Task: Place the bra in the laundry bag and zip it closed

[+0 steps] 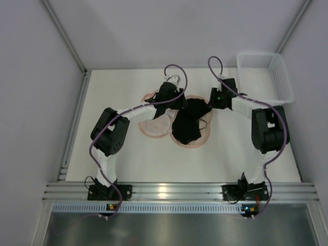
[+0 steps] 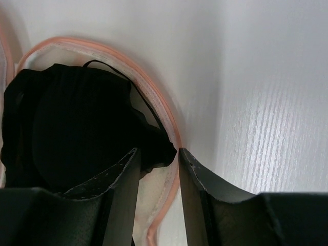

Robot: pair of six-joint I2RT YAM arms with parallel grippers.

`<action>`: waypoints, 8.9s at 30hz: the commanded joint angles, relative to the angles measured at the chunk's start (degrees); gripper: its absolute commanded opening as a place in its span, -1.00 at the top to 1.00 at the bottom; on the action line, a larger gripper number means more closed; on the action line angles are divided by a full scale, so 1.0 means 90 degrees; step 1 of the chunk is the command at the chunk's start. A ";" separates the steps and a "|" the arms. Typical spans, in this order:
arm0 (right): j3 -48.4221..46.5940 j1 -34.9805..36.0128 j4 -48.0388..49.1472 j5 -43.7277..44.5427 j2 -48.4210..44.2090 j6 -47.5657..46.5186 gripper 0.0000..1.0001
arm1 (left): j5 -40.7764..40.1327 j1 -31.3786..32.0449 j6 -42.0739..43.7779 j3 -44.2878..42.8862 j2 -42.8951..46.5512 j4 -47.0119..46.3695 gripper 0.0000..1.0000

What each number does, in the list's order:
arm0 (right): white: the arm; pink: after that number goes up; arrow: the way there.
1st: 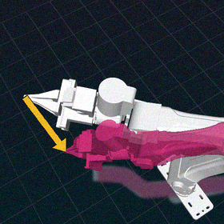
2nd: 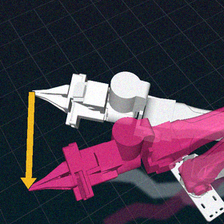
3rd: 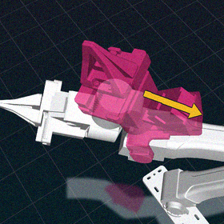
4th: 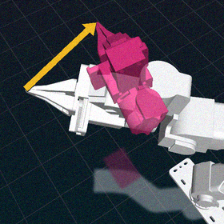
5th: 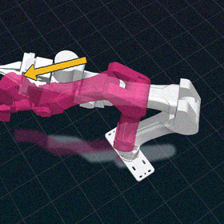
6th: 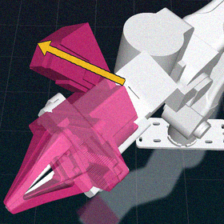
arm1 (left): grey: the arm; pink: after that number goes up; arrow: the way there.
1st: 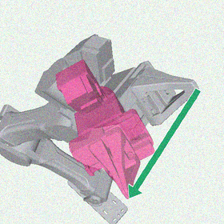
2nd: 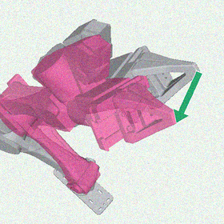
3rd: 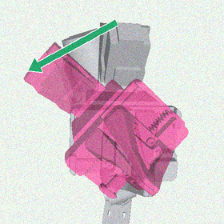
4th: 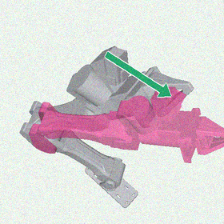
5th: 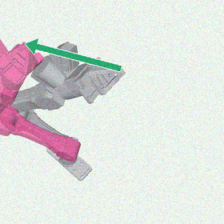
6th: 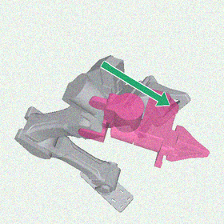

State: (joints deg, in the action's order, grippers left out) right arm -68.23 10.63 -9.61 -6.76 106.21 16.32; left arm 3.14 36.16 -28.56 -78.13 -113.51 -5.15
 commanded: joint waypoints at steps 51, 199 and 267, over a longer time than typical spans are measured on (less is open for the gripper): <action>-0.0310 0.0459 0.0013 0.0371 -0.0112 -0.0436 0.25 | -0.0134 0.0044 -0.0050 0.0370 0.0445 -0.0268 0.10; 0.0073 0.0889 0.0608 0.0411 -0.1129 -0.0065 0.24 | -0.2849 -0.0589 -0.0800 0.2350 0.3871 0.1597 -0.23; -0.0214 0.3372 -0.0925 0.1317 -0.2541 0.0364 -0.13 | -0.1002 -0.2465 -0.1935 0.5458 0.3521 -0.1859 0.12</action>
State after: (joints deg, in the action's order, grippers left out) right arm -72.23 44.07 -16.16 -0.19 87.92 18.11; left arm -3.64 13.50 -46.44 -29.63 -80.90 -14.72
